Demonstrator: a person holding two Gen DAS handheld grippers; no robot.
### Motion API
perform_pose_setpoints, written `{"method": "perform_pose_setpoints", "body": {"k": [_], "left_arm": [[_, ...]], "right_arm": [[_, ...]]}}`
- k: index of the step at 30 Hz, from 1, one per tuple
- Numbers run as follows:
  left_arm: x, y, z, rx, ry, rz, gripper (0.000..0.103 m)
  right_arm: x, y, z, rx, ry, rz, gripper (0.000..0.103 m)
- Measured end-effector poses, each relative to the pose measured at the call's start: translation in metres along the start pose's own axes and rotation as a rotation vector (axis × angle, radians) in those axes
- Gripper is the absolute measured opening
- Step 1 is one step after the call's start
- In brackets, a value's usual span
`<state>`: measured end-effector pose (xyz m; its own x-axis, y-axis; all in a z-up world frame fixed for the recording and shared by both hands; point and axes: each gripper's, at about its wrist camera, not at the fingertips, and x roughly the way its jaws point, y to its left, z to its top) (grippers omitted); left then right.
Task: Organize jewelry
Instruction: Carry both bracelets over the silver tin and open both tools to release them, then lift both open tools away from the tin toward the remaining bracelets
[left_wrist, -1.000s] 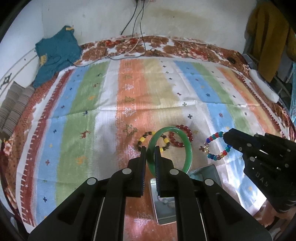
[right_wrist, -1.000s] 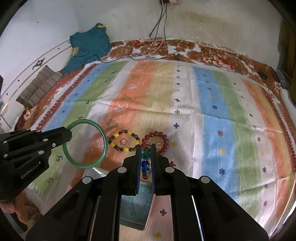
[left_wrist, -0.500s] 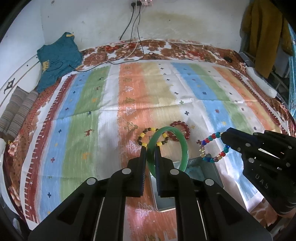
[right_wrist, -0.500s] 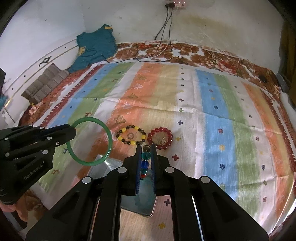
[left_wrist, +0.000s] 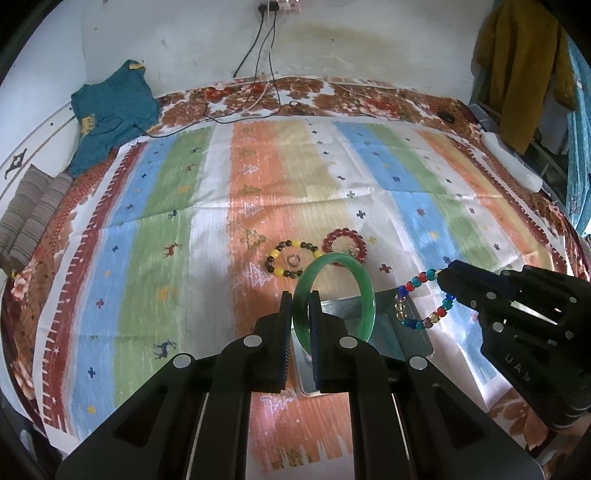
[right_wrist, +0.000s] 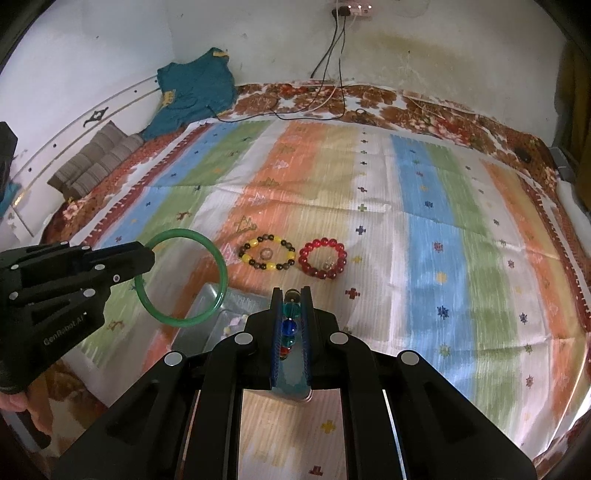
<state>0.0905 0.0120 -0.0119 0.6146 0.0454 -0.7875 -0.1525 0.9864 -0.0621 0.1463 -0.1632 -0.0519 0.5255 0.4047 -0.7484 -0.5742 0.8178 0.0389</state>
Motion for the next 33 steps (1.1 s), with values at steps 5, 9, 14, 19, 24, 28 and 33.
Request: {"method": "perform_pose_setpoints", "body": {"k": [5, 9, 14, 19, 24, 28, 33], "left_arm": [[-0.004, 0.0, -0.004, 0.0, -0.003, -0.006, 0.009], [-0.003, -0.004, -0.008, 0.009, 0.015, -0.009, 0.009], [0.004, -0.002, -0.011, -0.001, 0.042, 0.016, 0.013], [0.004, 0.007, -0.009, -0.03, 0.042, 0.046, 0.021], [0.006, 0.011, -0.008, -0.037, 0.047, 0.054, 0.03], [0.011, 0.014, -0.006, -0.031, 0.059, 0.073, 0.034], [0.018, 0.019, -0.002, -0.043, 0.07, 0.078, 0.045]], "right_arm": [[-0.001, 0.002, -0.004, -0.005, 0.008, 0.003, 0.01], [0.0, 0.003, -0.004, -0.013, 0.016, -0.004, 0.01], [0.012, -0.001, -0.008, -0.003, 0.075, -0.058, 0.011], [0.011, -0.006, -0.008, 0.01, 0.069, -0.086, 0.035], [0.014, -0.013, -0.007, 0.044, 0.085, -0.081, 0.036], [0.017, -0.02, -0.004, 0.063, 0.09, -0.088, 0.04], [0.022, -0.027, 0.001, 0.077, 0.098, -0.099, 0.046]]}}
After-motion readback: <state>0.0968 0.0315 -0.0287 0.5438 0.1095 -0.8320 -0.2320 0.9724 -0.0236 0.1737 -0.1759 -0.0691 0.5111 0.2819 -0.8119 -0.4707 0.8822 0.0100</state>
